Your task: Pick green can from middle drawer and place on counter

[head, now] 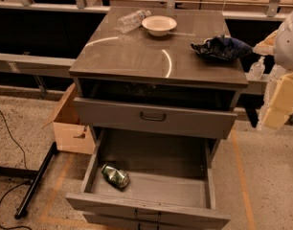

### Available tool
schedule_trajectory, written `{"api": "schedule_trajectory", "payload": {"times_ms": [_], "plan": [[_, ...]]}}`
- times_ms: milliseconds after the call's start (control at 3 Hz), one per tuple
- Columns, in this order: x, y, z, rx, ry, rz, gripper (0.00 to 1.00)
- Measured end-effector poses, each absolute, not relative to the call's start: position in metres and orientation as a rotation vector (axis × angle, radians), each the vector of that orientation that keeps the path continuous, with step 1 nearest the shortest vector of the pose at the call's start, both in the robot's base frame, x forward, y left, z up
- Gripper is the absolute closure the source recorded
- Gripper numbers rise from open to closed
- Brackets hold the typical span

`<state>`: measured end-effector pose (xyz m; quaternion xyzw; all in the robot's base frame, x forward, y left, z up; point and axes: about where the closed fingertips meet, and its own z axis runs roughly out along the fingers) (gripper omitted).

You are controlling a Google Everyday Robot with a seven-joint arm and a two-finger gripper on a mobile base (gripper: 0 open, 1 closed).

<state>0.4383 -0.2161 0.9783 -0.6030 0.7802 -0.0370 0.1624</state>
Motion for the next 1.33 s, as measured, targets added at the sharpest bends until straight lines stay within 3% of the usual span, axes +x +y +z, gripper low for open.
{"api": "schedule_trajectory", "payload": {"times_ms": [667,1333], "plan": [[0.435,-0.205,0.967,-1.72,2.18,-0.003,0.0],[0.394,-0.123,0.9,-1.547,2.034,0.345,0.0]]}}
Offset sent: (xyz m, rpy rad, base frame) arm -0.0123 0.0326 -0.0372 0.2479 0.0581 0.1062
